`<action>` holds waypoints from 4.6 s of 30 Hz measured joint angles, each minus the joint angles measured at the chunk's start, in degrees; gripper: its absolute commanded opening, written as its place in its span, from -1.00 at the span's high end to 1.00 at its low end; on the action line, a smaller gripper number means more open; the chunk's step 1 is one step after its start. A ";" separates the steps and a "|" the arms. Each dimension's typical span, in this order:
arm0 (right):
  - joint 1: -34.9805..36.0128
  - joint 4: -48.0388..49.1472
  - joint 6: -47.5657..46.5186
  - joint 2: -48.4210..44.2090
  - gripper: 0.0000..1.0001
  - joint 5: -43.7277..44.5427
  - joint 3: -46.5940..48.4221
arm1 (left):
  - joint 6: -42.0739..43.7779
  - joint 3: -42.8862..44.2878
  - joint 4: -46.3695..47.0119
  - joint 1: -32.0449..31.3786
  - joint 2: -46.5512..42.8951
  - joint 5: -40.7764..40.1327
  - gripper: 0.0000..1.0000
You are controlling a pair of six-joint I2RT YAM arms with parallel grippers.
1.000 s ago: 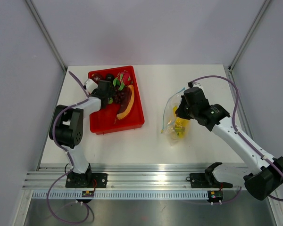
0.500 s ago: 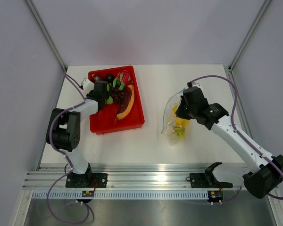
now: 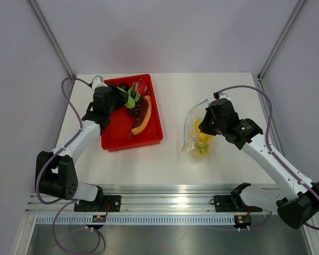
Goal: Place the food in the zip-top bag and seal the zipper
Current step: Pick up the fake vegetable from the bin, then place the fake vegetable in the zipper food storage bag, then adjust the zipper food storage bag at the center of the board.
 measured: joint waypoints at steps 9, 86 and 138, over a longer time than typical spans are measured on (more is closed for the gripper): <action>0.00 0.02 0.26 1.29 1.00 -2.43 0.11 | 6.54 0.35 -2.25 -12.94 -10.12 8.11 1.00; 0.04 -4.42 3.39 -9.27 0.95 -6.97 -0.46 | 21.66 2.23 9.42 -45.22 -9.14 -0.90 0.25; 0.04 0.28 -1.55 2.89 1.00 -4.59 6.12 | 24.59 18.16 -20.90 -27.30 -3.13 9.88 -0.78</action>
